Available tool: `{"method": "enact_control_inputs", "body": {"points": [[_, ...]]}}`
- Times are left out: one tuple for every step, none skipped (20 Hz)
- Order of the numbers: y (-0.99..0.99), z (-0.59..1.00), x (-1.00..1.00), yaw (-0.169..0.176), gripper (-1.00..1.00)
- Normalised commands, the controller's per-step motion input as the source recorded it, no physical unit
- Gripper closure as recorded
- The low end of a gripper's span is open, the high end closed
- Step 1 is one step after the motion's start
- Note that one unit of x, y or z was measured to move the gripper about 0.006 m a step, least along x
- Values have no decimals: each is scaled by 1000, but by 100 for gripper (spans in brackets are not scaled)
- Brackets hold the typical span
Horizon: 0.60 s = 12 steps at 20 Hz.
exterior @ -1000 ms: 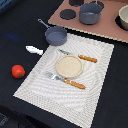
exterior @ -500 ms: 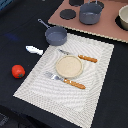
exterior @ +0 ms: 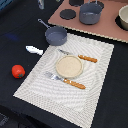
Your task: Place the pan onto the stove and place the fish and sausage into the pan.
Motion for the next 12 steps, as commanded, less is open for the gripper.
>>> {"method": "enact_control_inputs", "body": {"points": [[-203, -583, -80, -40, -100], [-206, -503, 0, -27, -100], [-203, -477, 0, -14, -100], [-160, -469, 0, -10, -100], [-140, -451, 0, -4, -100], [-151, -429, 0, 0, -100], [-206, -414, 0, 0, -100], [-257, -409, 0, -3, -100], [-306, -417, 0, -7, -100], [-286, -409, 0, -12, -100], [-209, -391, 0, -5, -100], [-203, -403, 0, -1, -100]]}}
